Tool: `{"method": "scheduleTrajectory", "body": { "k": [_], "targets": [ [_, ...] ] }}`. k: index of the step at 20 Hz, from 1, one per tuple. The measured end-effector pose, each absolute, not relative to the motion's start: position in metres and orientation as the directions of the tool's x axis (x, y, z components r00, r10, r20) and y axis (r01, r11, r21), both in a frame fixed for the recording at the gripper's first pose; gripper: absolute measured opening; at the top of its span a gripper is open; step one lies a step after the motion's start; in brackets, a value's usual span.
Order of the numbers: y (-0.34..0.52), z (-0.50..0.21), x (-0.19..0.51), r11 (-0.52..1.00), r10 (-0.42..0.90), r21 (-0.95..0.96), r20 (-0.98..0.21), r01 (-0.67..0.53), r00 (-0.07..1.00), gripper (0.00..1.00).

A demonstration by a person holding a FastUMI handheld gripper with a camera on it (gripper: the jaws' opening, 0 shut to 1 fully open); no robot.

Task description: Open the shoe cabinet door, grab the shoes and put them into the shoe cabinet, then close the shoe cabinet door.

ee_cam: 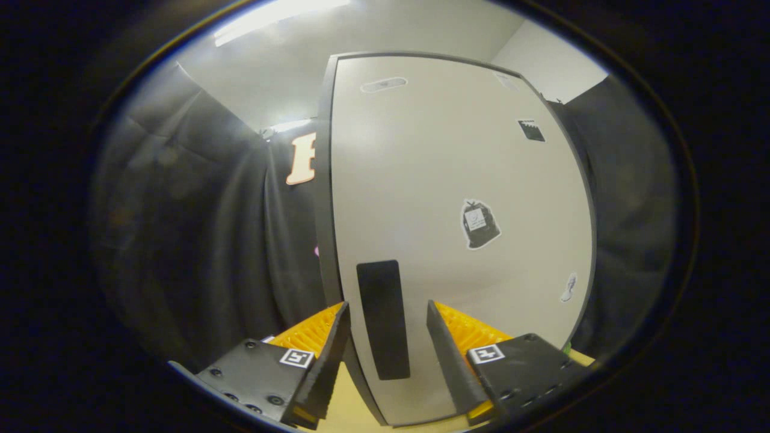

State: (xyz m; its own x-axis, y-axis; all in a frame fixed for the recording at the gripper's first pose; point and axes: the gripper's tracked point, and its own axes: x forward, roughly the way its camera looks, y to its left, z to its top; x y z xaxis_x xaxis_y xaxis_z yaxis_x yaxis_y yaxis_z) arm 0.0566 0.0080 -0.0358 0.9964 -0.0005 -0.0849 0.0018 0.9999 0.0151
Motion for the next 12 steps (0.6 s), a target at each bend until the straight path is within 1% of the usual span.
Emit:
{"method": "scheduleTrajectory", "body": {
  "k": [3, 7, 11, 12],
  "targets": [
    [0.008, -0.044, 0.066, 1.000, -0.002, 0.016, -0.109, 0.004, 0.994, 0.52],
    [0.009, -0.044, 0.064, 1.000, 0.001, 0.010, -0.114, 0.000, 0.993, 0.34],
    [0.007, -0.043, 0.058, 0.999, -0.002, 0.044, -0.113, 0.007, 0.994, 0.15],
    [0.007, -0.042, 0.055, 0.999, -0.005, 0.047, -0.107, 0.010, 0.994, 0.15]
  ]
}}
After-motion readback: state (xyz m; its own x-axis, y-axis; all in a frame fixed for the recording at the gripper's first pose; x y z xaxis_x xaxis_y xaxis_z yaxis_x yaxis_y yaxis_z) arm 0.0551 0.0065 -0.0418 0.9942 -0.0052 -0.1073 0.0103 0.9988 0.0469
